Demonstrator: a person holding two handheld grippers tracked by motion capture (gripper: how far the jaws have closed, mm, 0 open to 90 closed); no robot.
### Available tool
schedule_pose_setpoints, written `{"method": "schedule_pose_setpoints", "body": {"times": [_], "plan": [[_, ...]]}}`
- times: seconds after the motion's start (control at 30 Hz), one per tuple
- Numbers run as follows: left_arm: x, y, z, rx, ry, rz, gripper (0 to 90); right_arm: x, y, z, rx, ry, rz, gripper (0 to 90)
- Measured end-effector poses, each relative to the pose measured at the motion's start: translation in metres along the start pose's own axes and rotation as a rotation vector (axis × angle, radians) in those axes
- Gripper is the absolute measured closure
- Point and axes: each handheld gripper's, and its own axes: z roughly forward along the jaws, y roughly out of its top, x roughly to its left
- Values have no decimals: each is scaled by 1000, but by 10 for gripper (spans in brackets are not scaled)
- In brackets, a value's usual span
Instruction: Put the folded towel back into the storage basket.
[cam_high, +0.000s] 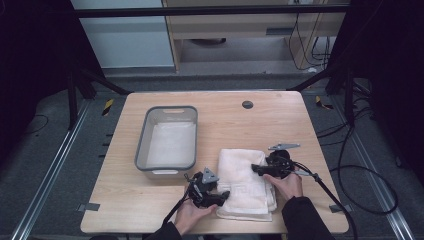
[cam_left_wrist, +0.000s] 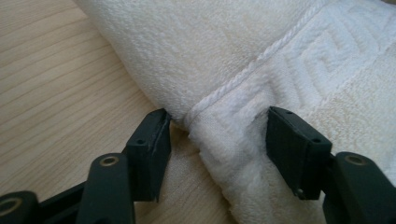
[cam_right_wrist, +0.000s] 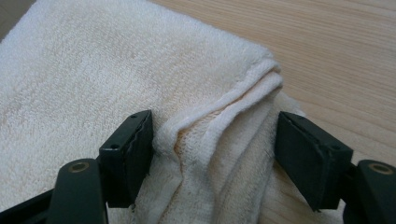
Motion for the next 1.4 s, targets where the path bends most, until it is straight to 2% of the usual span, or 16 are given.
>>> {"method": "schedule_pose_setpoints", "body": {"times": [0.1, 0.2, 0.33, 0.53, 0.67, 0.77, 0.93, 1.07, 1.13, 1.23, 1.3, 1.4], "plan": [[0, 0, 1, 3, -11, -6, 433, 0, 0, 1, 7, 1, 10, 293], [0, 1, 1, 11, -23, -14, 465, -2, 0, 2, 18, 23, 29, 318], [1, 2, 1, 25, -51, -25, 528, -2, 1, 2, 29, 50, 45, 408], [2, 4, 1, 39, -87, -39, 626, -4, 2, 2, 50, 117, 94, 556], [3, 4, 0, 30, -101, -42, 691, -3, 3, 1, 42, 126, 94, 618], [4, 3, -1, 20, -113, -59, 720, -3, 4, -1, 34, 134, 91, 643], [4, 3, -6, -11, -115, -49, 743, -1, 7, -7, 9, 123, 86, 652], [1, 6, -14, -44, -99, -26, 747, 5, 12, -19, -36, 125, 69, 655], [0, 8, -20, -60, -105, -25, 747, 7, 14, -25, -61, 125, 62, 657], [-2, 12, -29, -83, -103, -8, 748, 9, 17, -34, -100, 137, 57, 658], [-2, 15, -35, -100, -105, 2, 748, 9, 19, -40, -117, 154, 71, 659], [-2, 18, -42, -119, -109, 5, 748, 12, 23, -47, -141, 151, 56, 660]]}}
